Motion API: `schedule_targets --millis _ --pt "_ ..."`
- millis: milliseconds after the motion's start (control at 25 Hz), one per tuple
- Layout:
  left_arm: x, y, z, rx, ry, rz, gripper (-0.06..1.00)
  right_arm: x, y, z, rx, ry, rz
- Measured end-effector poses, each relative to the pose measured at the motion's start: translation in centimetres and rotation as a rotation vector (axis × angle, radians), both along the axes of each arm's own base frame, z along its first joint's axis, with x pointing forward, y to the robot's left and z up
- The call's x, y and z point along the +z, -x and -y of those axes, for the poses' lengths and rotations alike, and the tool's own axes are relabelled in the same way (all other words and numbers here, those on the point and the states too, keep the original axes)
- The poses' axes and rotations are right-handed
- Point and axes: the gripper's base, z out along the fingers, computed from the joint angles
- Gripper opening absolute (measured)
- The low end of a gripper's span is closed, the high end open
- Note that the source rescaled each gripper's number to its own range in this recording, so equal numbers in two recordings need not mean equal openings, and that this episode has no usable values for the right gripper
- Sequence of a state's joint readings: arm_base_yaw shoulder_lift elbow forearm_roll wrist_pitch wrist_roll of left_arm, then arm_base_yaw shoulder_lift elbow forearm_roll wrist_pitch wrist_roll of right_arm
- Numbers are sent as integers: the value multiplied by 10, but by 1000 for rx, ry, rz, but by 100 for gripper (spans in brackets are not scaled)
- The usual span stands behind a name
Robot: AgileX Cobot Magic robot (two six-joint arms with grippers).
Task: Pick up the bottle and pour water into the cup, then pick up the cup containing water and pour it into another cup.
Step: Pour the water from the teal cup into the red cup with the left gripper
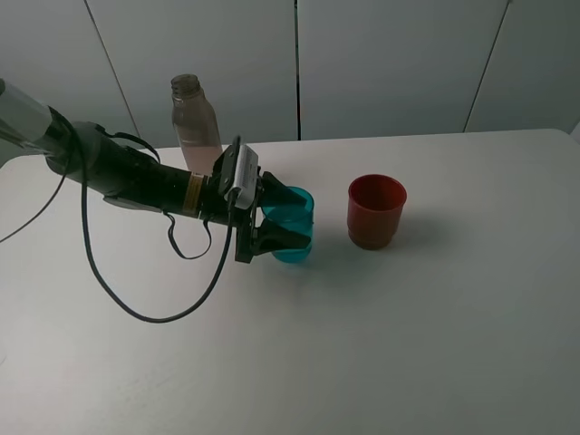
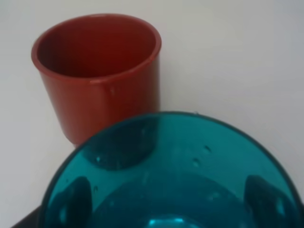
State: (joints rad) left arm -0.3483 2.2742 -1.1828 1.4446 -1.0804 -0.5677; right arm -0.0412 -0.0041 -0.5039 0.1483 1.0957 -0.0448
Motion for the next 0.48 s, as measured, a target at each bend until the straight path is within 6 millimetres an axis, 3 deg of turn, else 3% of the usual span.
schedule_targets --millis 480 --pt "44 -25 5 108 8 -6 9 0 0 0 0 0 0"
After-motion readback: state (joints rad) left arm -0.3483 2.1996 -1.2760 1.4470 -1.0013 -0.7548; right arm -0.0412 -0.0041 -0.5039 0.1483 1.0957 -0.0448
